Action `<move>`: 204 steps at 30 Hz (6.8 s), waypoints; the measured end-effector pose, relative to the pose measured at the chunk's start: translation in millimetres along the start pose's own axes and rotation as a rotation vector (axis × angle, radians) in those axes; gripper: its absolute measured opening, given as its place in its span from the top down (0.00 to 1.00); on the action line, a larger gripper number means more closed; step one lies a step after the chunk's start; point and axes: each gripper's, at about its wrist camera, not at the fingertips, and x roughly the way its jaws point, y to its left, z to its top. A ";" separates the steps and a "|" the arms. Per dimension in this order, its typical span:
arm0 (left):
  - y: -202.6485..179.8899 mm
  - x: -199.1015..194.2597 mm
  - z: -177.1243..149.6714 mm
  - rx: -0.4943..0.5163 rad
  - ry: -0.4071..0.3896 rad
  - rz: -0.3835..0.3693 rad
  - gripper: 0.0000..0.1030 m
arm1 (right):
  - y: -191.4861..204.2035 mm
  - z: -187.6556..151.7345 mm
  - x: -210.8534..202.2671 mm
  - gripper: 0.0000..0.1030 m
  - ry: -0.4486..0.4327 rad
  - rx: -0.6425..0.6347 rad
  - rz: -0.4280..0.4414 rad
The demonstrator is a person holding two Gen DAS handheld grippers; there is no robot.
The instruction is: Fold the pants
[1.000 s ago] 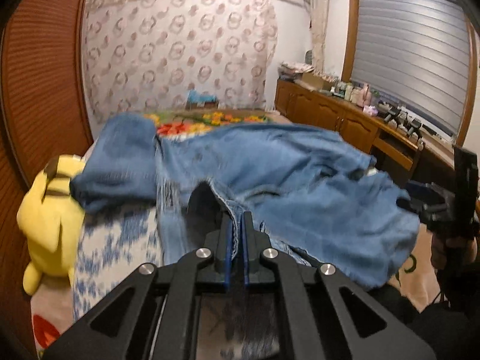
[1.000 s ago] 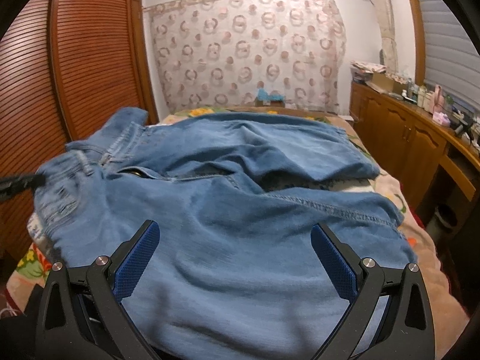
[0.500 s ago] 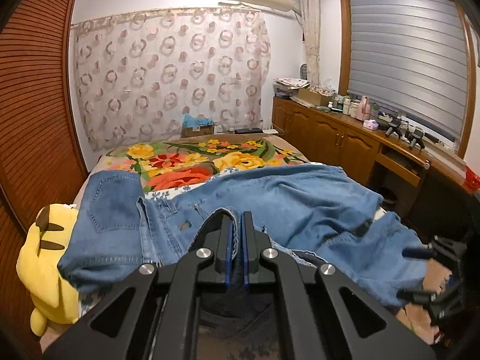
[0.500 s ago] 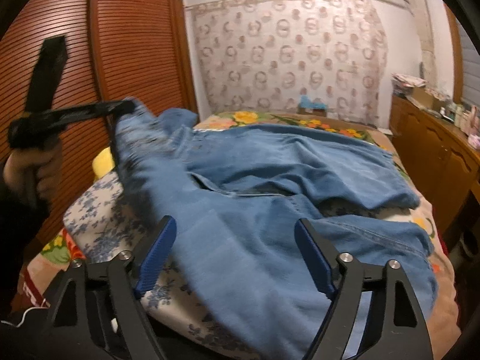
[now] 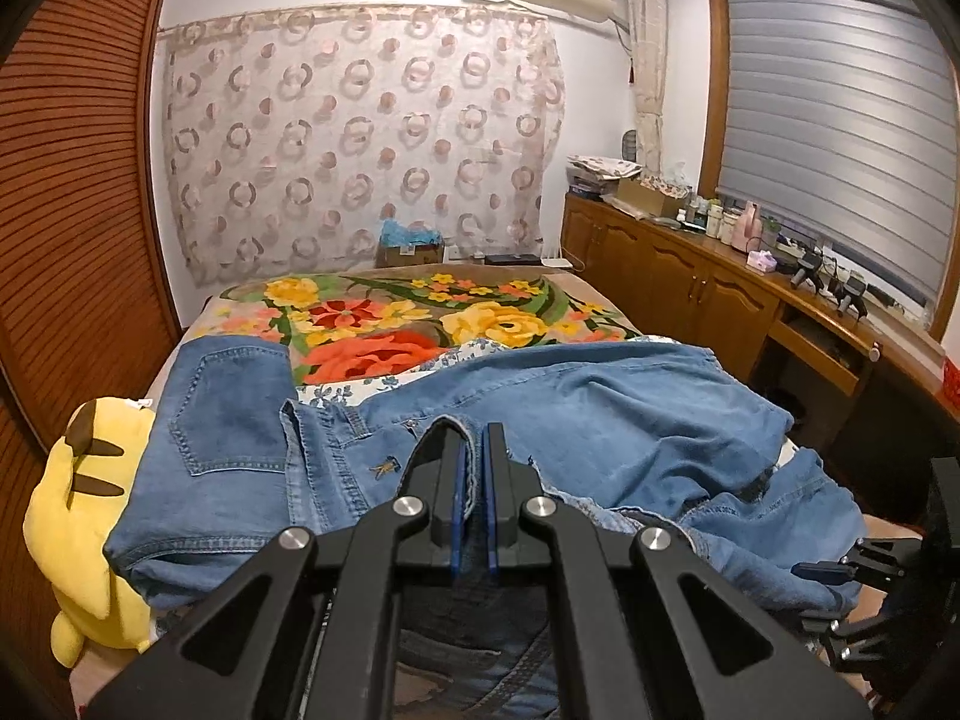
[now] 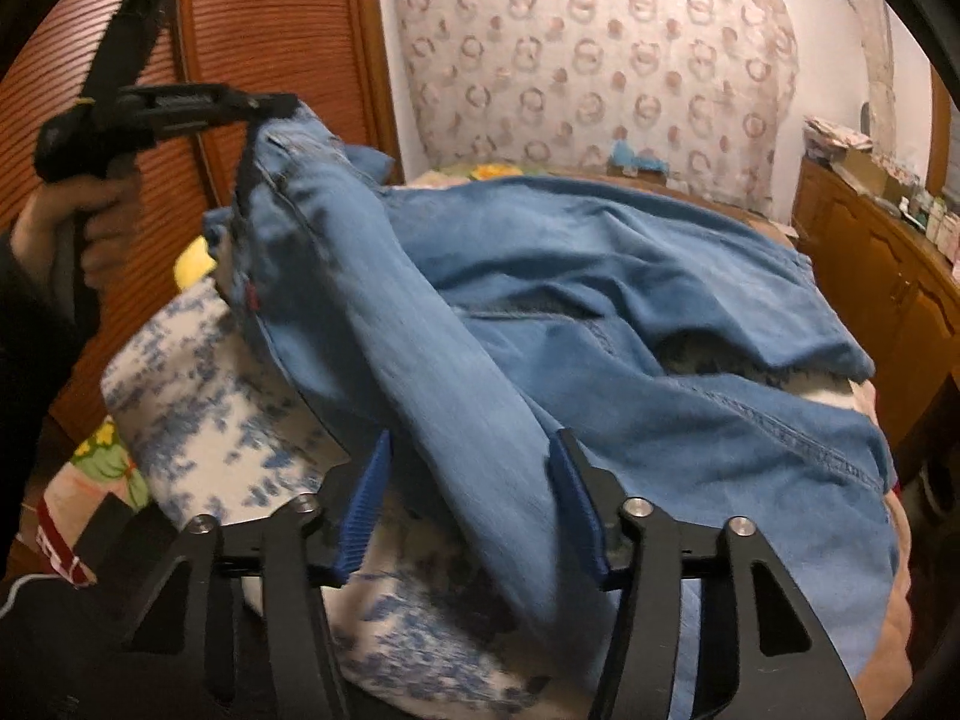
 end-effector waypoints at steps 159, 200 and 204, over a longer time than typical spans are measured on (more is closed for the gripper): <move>27.3 136.4 -20.4 0.059 0.167 -0.095 0.41 | -255.4 164.6 111.0 0.65 0.122 0.051 -0.506; 28.5 136.2 -20.6 0.083 0.170 -0.079 0.41 | -237.4 67.0 57.0 0.77 0.099 0.472 -0.396; 30.7 135.5 -18.2 0.084 0.181 -0.070 0.41 | -226.6 76.1 47.8 0.91 0.035 0.401 -0.396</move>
